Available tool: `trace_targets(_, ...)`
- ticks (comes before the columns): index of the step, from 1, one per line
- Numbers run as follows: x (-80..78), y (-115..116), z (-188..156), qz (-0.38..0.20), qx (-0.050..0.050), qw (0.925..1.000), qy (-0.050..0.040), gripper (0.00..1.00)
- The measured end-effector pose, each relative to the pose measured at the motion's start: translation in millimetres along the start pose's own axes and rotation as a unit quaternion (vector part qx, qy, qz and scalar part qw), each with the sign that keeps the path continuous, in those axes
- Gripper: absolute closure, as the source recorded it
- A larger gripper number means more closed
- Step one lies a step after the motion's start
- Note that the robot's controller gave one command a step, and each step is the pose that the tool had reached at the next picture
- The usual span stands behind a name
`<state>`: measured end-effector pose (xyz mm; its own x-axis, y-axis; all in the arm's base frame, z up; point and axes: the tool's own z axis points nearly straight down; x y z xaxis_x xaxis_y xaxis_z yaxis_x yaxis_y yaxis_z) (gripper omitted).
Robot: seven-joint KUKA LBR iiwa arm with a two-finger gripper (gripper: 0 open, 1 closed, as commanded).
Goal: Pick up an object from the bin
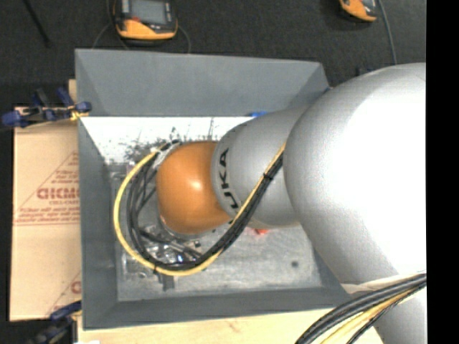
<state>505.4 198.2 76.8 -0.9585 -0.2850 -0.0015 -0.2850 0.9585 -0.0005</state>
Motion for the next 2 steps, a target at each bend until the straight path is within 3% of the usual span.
trace_targets(1,8.4,6,-45,0.007,-0.001,1.0,-0.0016,1.0)
trace_targets(2,-9.5,13,-146,0.001,0.0,1.0,-0.0041,1.0)
